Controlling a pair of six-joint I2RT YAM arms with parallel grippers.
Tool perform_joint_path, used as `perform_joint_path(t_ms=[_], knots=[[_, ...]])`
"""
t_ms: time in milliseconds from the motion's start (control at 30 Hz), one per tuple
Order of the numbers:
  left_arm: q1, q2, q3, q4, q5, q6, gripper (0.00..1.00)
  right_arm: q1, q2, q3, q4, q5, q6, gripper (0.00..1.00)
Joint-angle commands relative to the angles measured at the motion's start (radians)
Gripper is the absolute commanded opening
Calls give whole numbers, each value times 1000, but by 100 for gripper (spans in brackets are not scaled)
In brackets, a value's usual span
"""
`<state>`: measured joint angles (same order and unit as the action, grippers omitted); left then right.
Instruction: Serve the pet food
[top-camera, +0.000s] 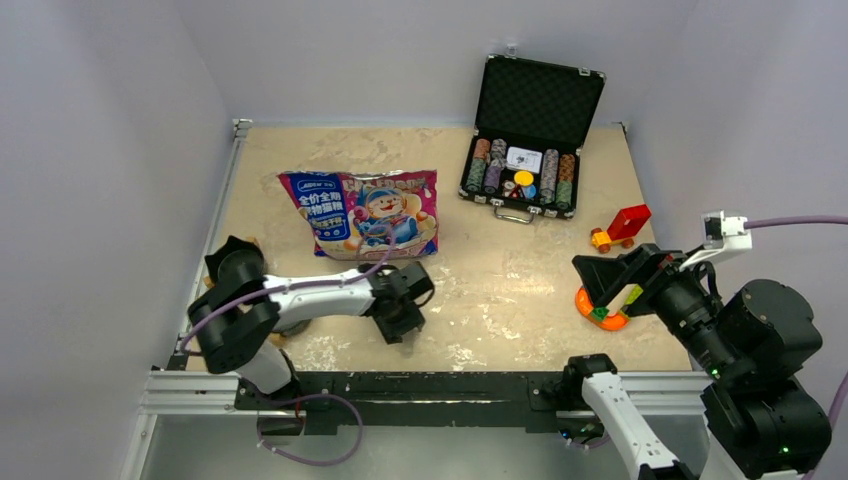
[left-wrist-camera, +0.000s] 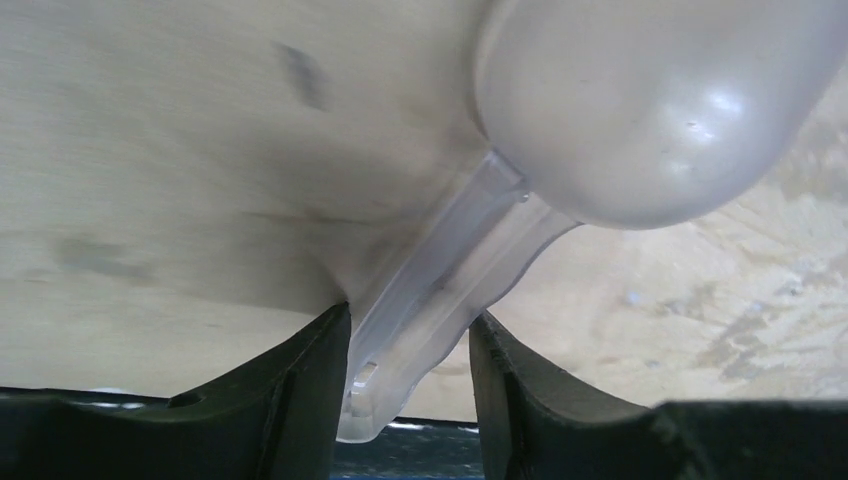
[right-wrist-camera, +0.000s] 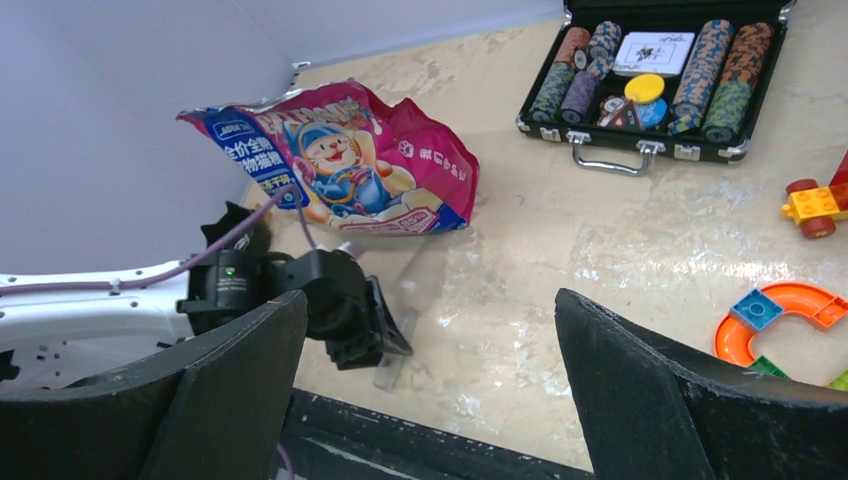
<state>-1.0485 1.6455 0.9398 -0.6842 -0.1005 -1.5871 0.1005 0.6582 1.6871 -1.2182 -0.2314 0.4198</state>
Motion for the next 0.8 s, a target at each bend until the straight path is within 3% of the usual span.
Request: perform_joint_path(t_ms=[0, 367, 433, 533, 600, 767], knots=[[100, -147, -239, -18, -130, -6, 50, -2, -8, -34, 37, -40, 34, 99], [241, -534, -405, -278, -211, -191, 49, -2, -1, -75, 73, -65, 48, 99], [254, -599, -391, -314, -209, -194, 53, -1, 1, -85, 85, -75, 48, 99], [257, -671, -308, -376, -219, -131, 80, -1, 11, -88, 86, -83, 41, 99], [256, -697, -211, -411, -237, -34, 92, -2, 14, -90, 83, -83, 36, 99], [256, -687, 210, -677, -373, 169, 95, -2, 12, -95, 72, -71, 20, 99]])
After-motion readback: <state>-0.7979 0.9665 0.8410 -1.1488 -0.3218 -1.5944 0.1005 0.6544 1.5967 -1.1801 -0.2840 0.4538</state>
